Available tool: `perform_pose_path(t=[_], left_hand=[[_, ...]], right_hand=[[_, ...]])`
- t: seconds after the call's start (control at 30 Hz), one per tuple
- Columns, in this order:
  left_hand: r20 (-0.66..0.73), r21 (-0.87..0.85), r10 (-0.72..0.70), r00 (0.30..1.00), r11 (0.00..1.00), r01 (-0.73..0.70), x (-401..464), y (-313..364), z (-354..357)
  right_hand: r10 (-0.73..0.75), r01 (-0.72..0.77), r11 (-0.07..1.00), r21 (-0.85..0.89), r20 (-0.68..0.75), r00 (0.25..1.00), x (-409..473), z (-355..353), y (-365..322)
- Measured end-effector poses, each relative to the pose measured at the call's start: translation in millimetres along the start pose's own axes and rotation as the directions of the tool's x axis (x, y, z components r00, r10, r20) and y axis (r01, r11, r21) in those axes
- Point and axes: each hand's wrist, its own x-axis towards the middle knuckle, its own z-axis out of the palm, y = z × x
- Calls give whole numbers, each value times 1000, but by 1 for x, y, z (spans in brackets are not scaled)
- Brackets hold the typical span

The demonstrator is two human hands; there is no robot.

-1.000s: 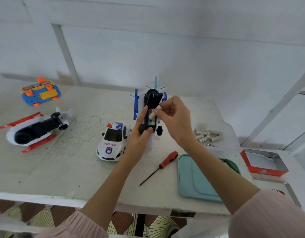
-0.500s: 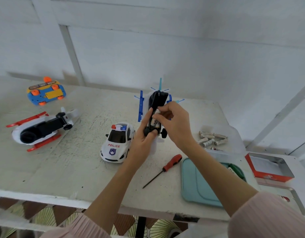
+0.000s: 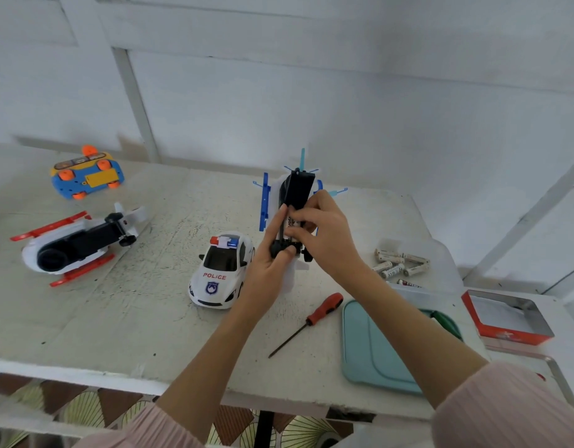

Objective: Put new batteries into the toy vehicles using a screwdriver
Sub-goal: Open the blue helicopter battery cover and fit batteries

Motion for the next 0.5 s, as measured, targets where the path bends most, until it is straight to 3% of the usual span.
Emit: perform_pose_path(t=[0.33, 0.5], left_hand=[[-13, -12, -9, 1000, 1000, 8, 2, 1, -1], [-39, -34, -59, 998, 998, 57, 1, -1, -3]], right_hand=[[11, -7, 999, -45, 103, 995, 3, -9, 1], [105, -94, 993, 72, -164, 981, 11, -24, -5]])
